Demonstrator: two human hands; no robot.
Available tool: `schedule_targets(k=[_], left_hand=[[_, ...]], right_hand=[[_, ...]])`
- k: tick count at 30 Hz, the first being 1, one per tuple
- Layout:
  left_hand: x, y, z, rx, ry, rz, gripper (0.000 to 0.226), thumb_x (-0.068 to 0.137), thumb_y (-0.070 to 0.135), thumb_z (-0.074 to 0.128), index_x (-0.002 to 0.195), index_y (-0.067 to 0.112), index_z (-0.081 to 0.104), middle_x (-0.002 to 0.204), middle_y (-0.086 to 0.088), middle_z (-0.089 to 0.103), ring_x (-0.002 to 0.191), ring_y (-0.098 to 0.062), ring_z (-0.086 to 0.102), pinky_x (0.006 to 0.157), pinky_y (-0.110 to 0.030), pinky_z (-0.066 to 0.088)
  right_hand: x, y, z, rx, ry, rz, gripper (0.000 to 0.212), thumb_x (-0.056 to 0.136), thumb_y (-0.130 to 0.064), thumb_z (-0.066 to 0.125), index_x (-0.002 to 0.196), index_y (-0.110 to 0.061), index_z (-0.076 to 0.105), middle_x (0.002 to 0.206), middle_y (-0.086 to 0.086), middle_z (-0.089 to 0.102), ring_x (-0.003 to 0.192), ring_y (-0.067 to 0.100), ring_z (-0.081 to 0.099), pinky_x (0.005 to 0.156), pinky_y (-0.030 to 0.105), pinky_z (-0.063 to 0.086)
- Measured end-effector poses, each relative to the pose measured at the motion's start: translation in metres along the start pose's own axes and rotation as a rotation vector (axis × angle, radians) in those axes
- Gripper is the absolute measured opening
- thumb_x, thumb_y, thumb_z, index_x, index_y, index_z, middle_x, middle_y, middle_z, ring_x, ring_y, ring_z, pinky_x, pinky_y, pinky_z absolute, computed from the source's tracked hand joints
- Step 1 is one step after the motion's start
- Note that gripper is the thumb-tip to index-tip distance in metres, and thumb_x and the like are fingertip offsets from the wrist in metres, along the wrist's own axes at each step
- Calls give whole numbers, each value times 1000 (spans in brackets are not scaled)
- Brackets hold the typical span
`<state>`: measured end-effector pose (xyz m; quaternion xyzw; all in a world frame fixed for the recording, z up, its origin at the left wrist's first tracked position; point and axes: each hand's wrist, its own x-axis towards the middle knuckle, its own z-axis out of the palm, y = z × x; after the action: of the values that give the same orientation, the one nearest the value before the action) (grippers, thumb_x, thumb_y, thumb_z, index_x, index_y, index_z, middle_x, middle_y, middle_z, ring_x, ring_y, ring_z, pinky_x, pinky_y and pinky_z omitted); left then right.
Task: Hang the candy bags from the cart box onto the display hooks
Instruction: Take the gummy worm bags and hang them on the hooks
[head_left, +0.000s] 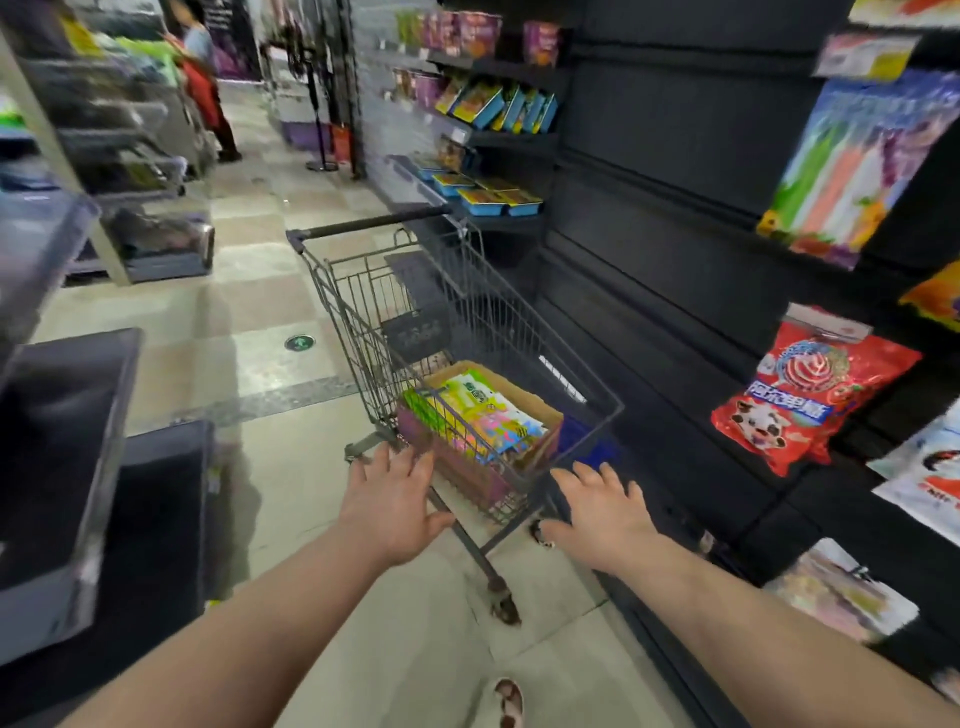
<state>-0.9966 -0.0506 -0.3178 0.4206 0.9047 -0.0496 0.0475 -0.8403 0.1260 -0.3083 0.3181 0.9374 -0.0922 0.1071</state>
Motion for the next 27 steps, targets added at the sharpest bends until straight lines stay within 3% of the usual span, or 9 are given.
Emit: schedule_targets(k=[14, 19, 27], left_hand=[[199, -43, -7, 23, -79, -41, 82, 90, 64, 39, 154, 20, 10, 161, -5, 17, 149, -31, 9, 116, -51, 15], [275, -33, -8, 39, -121, -13, 83, 90, 65, 36, 154, 19, 10, 161, -7, 17, 149, -30, 10, 117, -49, 14], [343, -23, 5, 126, -222, 80, 81, 90, 63, 36, 154, 20, 11, 160, -7, 20, 148, -32, 12, 118, -48, 16]], right_hand=[[217, 2, -14, 50, -71, -55, 68, 90, -55, 47, 148, -29, 22, 157, 0, 22, 146, 30, 12, 116, 55, 10], [279, 30, -19, 31, -90, -47, 69, 88, -55, 50, 147, -29, 24, 153, 2, 27, 142, 33, 20, 111, 54, 19], [318, 64, -10, 110, -206, 43, 72, 90, -56, 45, 150, -30, 16, 160, -1, 13, 148, 31, 3, 115, 56, 8]])
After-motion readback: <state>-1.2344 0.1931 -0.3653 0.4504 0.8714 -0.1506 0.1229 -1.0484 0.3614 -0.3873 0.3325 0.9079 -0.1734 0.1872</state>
